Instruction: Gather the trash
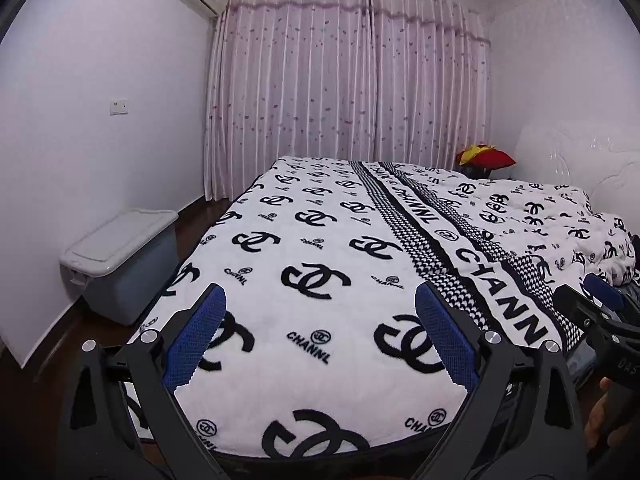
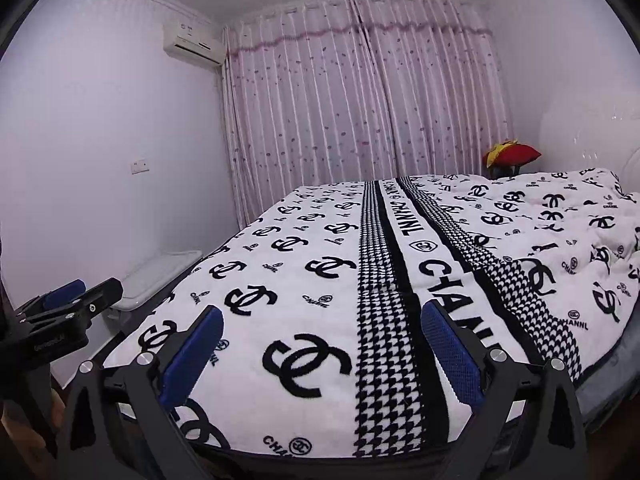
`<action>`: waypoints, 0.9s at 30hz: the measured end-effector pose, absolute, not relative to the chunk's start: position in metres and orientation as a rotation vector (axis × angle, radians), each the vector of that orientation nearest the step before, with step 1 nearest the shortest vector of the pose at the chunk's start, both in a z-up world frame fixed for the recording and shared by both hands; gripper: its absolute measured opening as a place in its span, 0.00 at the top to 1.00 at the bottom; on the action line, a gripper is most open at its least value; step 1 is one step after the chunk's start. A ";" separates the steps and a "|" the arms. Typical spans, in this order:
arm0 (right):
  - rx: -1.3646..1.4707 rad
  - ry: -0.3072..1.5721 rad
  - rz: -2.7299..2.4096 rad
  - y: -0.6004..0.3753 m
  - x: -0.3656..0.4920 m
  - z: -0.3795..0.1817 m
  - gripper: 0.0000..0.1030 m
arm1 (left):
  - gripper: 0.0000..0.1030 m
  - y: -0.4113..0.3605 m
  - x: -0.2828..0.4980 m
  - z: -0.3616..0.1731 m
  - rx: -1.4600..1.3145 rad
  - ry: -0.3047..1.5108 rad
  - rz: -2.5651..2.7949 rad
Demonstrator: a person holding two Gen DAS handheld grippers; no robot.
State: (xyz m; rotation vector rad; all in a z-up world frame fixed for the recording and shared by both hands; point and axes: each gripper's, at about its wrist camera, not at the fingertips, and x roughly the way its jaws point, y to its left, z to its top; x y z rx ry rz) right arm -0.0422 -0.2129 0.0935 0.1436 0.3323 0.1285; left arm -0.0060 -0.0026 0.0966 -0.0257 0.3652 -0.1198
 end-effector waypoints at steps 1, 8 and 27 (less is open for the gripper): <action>0.142 0.330 0.128 -0.212 -0.043 0.093 0.05 | 0.10 -0.003 -0.007 0.097 -0.024 0.362 -0.118; 0.132 0.337 0.134 -0.209 -0.046 0.092 0.05 | 0.10 -0.002 -0.011 0.099 -0.023 0.347 -0.103; 0.131 0.342 0.133 -0.210 -0.048 0.091 0.05 | 0.10 -0.003 -0.013 0.104 -0.027 0.321 -0.091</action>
